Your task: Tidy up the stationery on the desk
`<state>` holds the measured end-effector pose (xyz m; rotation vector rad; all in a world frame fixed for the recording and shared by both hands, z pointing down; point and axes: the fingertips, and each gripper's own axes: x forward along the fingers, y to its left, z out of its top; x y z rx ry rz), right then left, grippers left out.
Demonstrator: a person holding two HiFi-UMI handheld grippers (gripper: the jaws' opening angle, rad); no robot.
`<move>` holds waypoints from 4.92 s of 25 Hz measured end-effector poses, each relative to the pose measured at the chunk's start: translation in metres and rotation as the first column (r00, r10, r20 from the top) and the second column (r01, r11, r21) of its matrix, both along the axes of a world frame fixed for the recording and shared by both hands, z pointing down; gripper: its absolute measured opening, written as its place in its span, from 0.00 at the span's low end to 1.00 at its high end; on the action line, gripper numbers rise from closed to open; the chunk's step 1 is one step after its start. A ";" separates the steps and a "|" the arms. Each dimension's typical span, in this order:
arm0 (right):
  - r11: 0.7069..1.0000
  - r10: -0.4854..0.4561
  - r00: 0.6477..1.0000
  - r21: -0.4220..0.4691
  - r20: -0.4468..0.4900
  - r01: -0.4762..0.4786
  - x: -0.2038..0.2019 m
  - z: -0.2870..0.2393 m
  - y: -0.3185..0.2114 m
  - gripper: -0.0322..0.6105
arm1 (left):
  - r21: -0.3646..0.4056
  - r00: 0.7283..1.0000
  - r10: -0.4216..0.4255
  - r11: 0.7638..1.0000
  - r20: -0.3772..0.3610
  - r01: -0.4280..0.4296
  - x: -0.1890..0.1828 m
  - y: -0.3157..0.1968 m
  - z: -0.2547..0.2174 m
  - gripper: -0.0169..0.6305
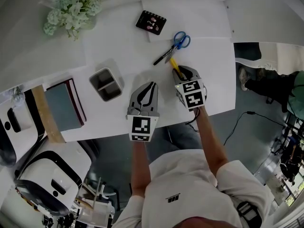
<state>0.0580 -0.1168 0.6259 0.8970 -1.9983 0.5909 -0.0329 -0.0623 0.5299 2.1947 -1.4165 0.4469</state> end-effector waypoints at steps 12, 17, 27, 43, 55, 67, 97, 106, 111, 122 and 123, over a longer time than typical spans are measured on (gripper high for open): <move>0.996 -0.065 0.997 0.057 0.045 0.063 -0.022 -0.030 0.006 0.14 | 0.016 0.999 -0.048 0.999 -0.003 0.048 -0.015 0.002 -0.011 0.03; 0.991 -0.117 0.991 0.079 0.064 0.112 -0.041 -0.046 0.008 0.14 | 0.027 0.996 -0.088 0.996 -0.001 0.088 -0.028 0.004 -0.019 0.03; 0.962 -0.250 0.956 0.155 0.153 0.227 -0.101 -0.096 0.017 0.14 | 0.054 0.977 -0.211 0.976 0.007 0.211 -0.075 0.015 -0.041 0.03; 0.903 -0.412 0.865 0.252 0.288 0.347 -0.206 -0.156 0.026 0.14 | 0.089 0.914 -0.406 0.911 0.024 0.402 -0.161 0.038 -0.061 0.03; 0.878 -0.470 0.800 0.294 0.374 0.378 -0.264 -0.180 0.035 0.14 | 0.122 0.880 -0.474 0.876 0.030 0.468 -0.203 0.039 -0.070 0.03; 0.861 -0.498 0.761 0.339 0.417 0.378 -0.309 -0.180 0.035 0.14 | 0.144 0.861 -0.507 0.855 0.028 0.499 -0.234 0.033 -0.068 0.03; 0.832 -0.540 0.741 0.385 0.399 0.399 -0.309 -0.152 0.051 0.16 | 0.138 0.853 -0.520 0.848 0.036 0.511 -0.235 0.041 -0.059 0.03; 0.865 -0.457 0.799 0.403 0.391 0.298 -0.245 -0.171 0.031 0.16 | 0.156 0.882 -0.469 0.876 0.049 0.457 -0.207 0.035 -0.077 0.03; 0.889 -0.389 0.844 0.390 0.370 0.238 -0.208 -0.162 0.016 0.16 | 0.163 0.910 -0.412 0.902 0.043 0.401 -0.180 0.021 -0.079 0.03; 0.926 -0.234 0.912 0.364 0.338 0.103 -0.134 -0.144 -0.015 0.16 | 0.149 0.965 -0.260 0.956 0.032 0.253 -0.111 -0.017 -0.070 0.03; 0.929 -0.216 0.918 0.359 0.333 0.088 -0.126 -0.141 -0.019 0.16 | 0.148 0.969 -0.247 0.959 0.031 0.240 -0.105 -0.021 -0.068 0.03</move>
